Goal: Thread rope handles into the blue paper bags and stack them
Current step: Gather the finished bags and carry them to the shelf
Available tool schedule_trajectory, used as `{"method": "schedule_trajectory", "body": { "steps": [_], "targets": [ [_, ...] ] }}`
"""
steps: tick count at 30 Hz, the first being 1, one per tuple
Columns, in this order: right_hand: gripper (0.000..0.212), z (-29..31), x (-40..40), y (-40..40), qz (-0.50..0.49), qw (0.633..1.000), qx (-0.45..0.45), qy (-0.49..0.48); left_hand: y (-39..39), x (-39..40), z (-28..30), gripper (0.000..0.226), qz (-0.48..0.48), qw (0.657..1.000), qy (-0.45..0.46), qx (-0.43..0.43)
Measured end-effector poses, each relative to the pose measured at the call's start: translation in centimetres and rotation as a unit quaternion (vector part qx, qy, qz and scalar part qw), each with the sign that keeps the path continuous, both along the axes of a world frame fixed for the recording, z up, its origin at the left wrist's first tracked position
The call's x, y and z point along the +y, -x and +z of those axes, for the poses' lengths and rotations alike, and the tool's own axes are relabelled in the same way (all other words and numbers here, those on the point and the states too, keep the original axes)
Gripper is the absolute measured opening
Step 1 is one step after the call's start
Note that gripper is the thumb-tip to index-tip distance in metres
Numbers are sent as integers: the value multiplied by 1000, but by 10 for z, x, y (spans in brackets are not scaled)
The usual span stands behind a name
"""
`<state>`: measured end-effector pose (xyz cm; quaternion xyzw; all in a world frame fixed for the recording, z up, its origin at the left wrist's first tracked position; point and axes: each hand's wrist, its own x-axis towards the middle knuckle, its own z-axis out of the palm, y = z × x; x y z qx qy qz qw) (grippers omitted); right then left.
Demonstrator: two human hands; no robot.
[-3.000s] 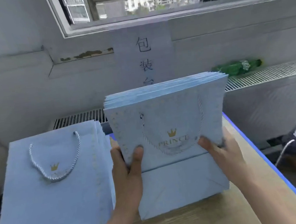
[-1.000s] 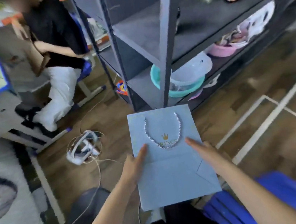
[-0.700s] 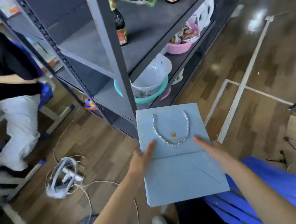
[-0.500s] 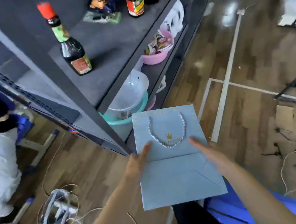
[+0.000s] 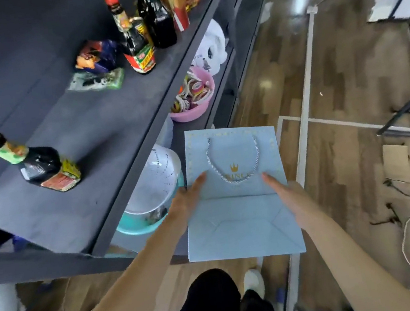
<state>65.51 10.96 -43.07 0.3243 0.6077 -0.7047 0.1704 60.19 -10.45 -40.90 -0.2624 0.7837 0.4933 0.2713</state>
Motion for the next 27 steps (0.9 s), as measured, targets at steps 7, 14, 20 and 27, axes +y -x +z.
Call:
{"method": "schedule_trajectory", "body": {
  "steps": [7, 14, 20, 27],
  "targets": [
    [27, 10, 43, 52, -38, 999, 14, 15, 75, 34, -18, 121, -4, 998, -60, 9],
    [47, 51, 75, 153, -63, 996, 60, -11, 170, 79, 43, 68, -10, 986, -154, 69],
    [62, 95, 112, 227, -54, 990, 123, -53, 242, 109, 79, 87, -23, 974, -183, 132],
    [33, 135, 175, 311, 18, 981, 184, -59, 330, 164, 126, 56, -3, 951, -219, 220]
  ]
}}
